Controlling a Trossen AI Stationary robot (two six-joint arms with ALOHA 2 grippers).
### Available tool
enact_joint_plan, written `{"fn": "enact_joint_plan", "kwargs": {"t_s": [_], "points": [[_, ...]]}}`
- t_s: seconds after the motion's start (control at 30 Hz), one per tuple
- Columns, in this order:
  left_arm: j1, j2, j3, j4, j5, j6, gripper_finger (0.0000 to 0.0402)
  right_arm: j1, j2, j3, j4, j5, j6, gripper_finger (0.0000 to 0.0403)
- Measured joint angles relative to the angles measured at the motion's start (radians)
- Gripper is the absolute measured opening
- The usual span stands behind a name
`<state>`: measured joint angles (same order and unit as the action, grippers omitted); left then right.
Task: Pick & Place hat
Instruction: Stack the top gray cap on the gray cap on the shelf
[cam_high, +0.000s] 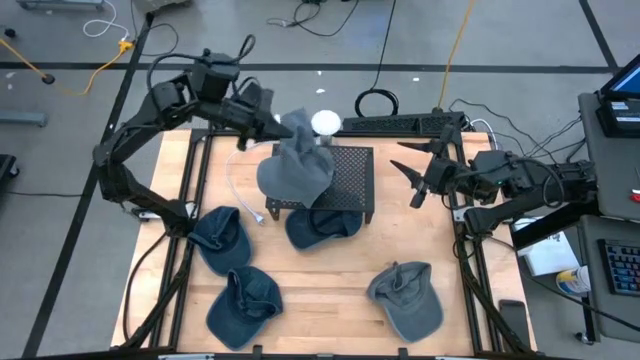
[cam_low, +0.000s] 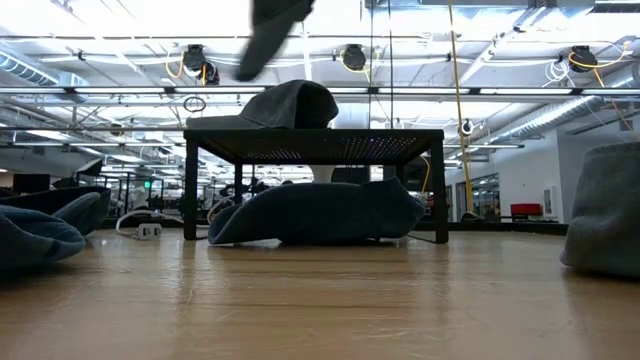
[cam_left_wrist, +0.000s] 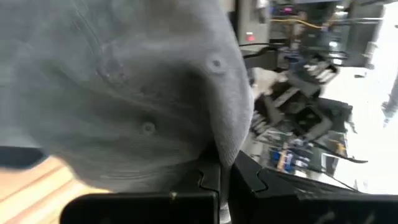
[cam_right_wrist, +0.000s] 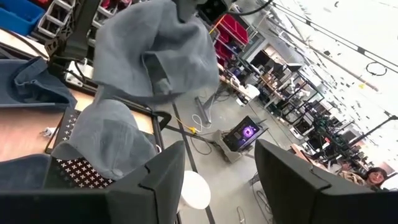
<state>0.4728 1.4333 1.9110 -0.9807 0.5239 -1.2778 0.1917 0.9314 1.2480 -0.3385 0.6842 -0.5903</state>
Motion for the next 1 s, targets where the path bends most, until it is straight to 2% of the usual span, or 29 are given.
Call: {"fn": "enact_joint_plan", "kwargs": {"t_s": [0.17, 0.33, 0.5, 0.83, 1.0], "points": [[0.000, -0.021, 0.001, -0.191, -0.042, 0.027, 0.0003, 0.000, 0.000, 0.000, -0.005, 0.000, 0.002, 0.0188], [-0.003, -0.024, 0.000, -0.366, -0.132, 0.087, 0.0003, 0.000, 0.000, 0.000, -0.006, -0.001, 0.002, 0.0190], [-0.011, -0.006, 0.000, -0.354, -0.234, 0.103, 0.0003, 0.000, 0.000, 0.000, -0.020, -0.004, 0.009, 0.0186], [-0.020, 0.083, 0.000, -0.351, -0.278, 0.127, 0.0003, 0.000, 0.000, 0.000, -0.087, -0.004, 0.032, 0.0186], [-0.032, 0.155, 0.000, -0.297, -0.262, 0.153, 0.0003, 0.000, 0.000, 0.000, -0.111, -0.004, 0.032, 0.0181]]}}
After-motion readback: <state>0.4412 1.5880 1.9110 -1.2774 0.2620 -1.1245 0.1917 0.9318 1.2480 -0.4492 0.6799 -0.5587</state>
